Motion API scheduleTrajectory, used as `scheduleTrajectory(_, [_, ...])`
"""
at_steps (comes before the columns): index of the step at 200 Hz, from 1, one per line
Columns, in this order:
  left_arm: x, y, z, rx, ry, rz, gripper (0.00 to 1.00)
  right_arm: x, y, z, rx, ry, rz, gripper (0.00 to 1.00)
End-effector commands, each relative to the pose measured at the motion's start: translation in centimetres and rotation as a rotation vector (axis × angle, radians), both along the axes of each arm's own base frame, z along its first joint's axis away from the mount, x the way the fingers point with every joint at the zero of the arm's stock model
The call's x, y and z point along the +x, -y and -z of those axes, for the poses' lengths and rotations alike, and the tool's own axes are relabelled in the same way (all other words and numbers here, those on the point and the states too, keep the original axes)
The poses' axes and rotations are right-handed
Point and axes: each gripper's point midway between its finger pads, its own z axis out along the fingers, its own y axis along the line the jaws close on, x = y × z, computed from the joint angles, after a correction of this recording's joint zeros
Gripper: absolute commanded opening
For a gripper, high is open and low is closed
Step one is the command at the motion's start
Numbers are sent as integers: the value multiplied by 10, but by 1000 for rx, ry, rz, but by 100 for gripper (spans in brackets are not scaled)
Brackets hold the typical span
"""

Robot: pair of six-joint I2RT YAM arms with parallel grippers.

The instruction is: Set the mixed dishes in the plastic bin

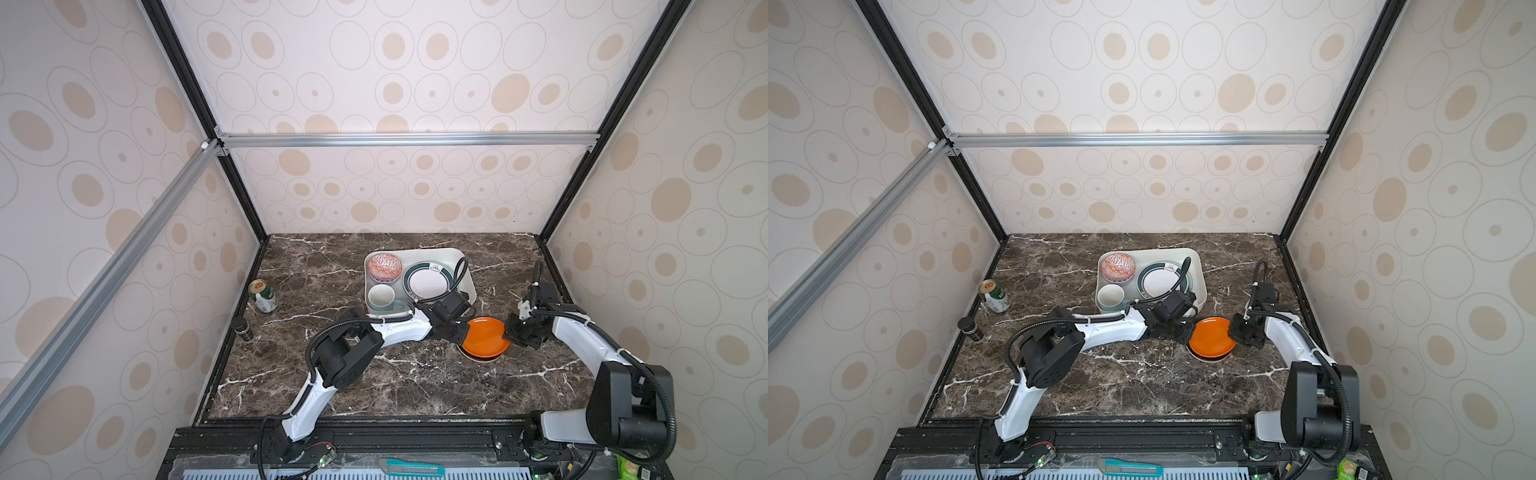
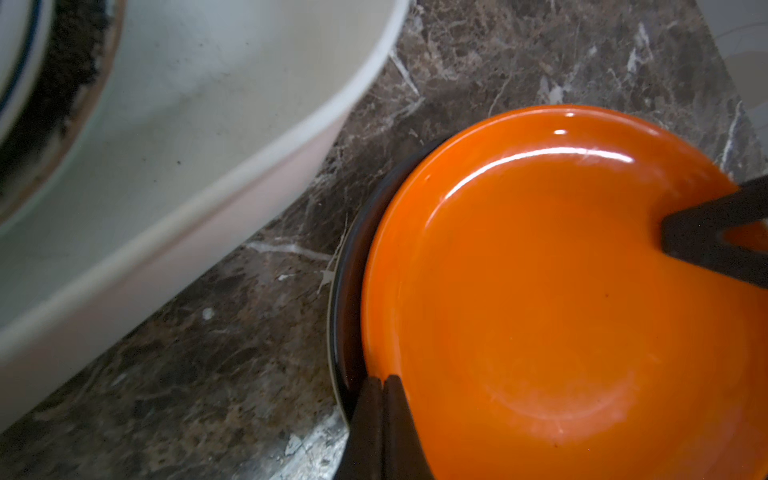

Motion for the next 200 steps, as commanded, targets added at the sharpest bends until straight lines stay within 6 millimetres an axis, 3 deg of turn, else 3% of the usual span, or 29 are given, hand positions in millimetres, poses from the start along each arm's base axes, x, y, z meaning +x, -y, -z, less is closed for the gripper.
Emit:
scheduleTrajectory(1, [-9,6,-2,-5,-9,35,1,-11,-4,4,7,-48,-10,7])
scheduleTrajectory(33, [-8,-4,-27,-15,37,16,13,-10,-3,-6,7,-26,-10,4])
scheduleTrajectory(116, [-16,-34,-70,-49,95,-38,29,-16,-2,-28,-4,6,-14,3])
scheduleTrajectory(135, [-21,-42,-82,-63,112,-46,46,-18,-3,-35,-4,17,-17,3])
scheduleTrajectory(165, [-30,-58,-109,-99,146,-50,98,-23,-3,-47,-5,36,-16,3])
scheduleTrajectory(200, [-36,-91,-146,-110,218,-102,99,-26,-4,-67,-3,71,-15,3])
